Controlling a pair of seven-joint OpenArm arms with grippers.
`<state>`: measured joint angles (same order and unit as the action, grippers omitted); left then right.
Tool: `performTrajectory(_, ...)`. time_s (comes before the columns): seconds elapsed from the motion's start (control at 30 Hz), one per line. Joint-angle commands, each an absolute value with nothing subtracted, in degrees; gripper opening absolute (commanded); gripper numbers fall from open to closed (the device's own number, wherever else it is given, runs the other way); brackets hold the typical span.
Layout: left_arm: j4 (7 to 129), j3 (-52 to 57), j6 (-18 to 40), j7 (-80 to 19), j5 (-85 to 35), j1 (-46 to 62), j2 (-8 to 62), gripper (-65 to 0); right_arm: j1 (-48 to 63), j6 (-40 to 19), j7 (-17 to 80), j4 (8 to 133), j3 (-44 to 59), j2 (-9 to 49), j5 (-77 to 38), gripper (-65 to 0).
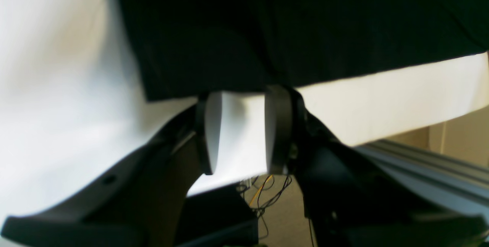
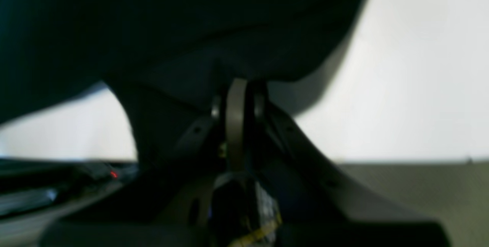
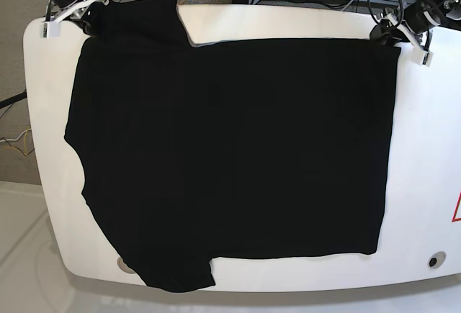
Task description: Fold the T-shirt properly
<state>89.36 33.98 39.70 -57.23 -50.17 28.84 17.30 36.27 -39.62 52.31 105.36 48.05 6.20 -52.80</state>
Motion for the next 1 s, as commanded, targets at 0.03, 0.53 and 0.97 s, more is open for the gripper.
performTrajectory(0.03, 89.88, 34.1, 40.0, -56.44, -51.03, 28.49, 18.07, -47.7, 36.12, -40.0, 51.1, 106.31, 48.26, 6.89, -54.34, -65.0)
performTrajectory(0.53, 91.29, 35.98, 40.0, -56.99, -51.03, 31.77, 18.09, -49.9, 35.53, -40.0, 51.37, 106.65, 48.95, 6.78, -51.61, -65.0)
performTrajectory(0.97, 92.18, 39.31, 40.0, -54.81, -51.2, 34.56, 16.6, -49.4, 36.62, -40.0, 51.15, 106.53, 49.34, 6.79, -51.45, -64.4)
